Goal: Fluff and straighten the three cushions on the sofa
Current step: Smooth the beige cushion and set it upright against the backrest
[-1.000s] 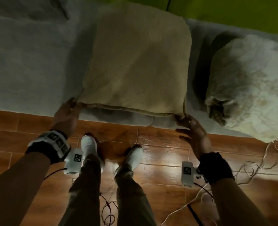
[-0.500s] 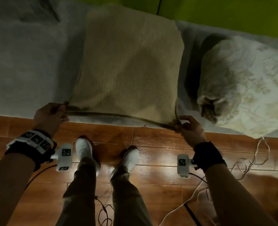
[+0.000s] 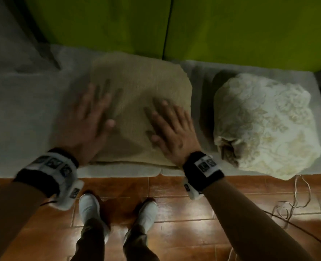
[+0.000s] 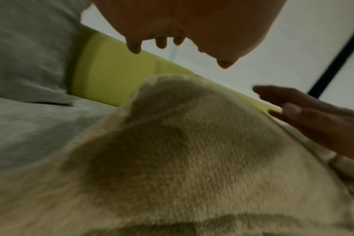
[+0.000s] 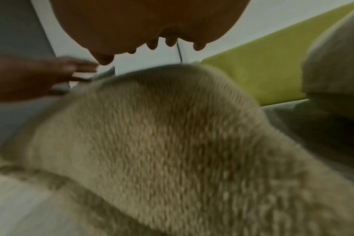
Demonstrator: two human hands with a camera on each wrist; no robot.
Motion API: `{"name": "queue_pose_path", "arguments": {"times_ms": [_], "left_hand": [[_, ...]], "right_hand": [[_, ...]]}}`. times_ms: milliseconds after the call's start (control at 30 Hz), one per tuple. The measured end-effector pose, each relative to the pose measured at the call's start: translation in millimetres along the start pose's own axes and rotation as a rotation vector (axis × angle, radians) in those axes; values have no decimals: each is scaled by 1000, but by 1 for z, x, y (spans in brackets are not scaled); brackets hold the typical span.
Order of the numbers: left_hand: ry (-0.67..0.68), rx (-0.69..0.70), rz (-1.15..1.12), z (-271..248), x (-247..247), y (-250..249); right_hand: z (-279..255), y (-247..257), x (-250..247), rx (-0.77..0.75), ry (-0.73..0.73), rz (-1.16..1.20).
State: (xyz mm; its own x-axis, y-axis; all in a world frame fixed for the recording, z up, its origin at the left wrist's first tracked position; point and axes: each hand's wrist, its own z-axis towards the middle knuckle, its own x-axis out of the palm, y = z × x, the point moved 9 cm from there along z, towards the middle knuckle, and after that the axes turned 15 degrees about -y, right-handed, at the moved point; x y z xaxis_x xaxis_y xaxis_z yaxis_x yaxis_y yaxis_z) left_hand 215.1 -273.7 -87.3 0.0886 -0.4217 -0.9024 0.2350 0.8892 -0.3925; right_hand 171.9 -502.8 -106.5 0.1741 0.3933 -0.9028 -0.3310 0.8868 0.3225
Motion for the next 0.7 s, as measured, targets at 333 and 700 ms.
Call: {"name": "queue_pose_path", "arguments": {"times_ms": [333,700], "left_hand": [[219,-45,190,-19,102,14],[371,-440,-57,-98,98,77]], "right_hand": [[-20,-28,82,171,282,-116],[-133,-72,72,640,270,219]]}}
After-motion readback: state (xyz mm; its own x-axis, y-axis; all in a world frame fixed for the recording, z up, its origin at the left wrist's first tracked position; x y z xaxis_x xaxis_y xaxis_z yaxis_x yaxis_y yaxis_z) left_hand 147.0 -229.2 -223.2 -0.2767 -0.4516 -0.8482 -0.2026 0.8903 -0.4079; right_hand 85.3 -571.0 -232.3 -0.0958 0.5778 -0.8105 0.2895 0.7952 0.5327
